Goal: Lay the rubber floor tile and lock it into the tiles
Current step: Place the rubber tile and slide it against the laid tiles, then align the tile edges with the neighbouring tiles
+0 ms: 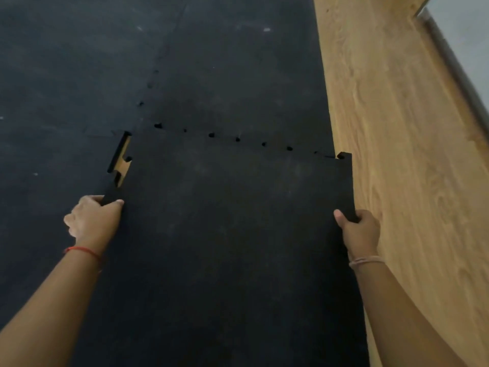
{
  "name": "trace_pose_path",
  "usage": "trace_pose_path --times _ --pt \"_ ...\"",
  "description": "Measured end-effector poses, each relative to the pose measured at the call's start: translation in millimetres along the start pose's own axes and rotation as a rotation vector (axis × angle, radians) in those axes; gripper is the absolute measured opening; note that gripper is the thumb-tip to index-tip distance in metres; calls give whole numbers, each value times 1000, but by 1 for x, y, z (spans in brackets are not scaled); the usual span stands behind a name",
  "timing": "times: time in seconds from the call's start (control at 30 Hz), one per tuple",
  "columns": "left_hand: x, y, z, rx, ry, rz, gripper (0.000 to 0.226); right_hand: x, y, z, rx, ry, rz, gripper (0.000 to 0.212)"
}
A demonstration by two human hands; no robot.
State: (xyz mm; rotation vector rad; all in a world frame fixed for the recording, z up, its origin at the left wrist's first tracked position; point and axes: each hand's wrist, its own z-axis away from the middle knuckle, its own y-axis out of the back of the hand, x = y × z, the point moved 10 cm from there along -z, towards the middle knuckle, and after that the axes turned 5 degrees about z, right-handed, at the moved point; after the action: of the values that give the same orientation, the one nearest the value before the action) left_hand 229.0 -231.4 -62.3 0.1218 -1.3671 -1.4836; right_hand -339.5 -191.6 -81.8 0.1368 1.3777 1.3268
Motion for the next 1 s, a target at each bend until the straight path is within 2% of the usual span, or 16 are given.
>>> trace_pose_path --times 0.13,0.2,0.3,0.37,0.5,0.7,0.87,1.0 --pt "7 2 -8 -41 72 75 56 0 2 -1 -11 -44 -13 56" --pt "0 12 -11 -1 41 63 55 -2 -1 3 -10 -29 -44 56" --pt "-15 28 -4 91 8 -76 54 -12 -14 16 -2 37 6 52" --pt "-12 31 2 98 -55 -129 52 -17 -18 22 17 52 21 48" --pt "5 34 15 119 -198 -87 40 -13 -17 24 19 -1 -11 47" --pt "10 32 13 91 -227 -104 45 -19 -10 36 116 58 60 44" --pt "14 17 20 122 -141 -104 60 -32 -8 47 165 163 180 46" --pt "14 28 14 222 -31 40 55 -20 -5 36 91 100 8 45"
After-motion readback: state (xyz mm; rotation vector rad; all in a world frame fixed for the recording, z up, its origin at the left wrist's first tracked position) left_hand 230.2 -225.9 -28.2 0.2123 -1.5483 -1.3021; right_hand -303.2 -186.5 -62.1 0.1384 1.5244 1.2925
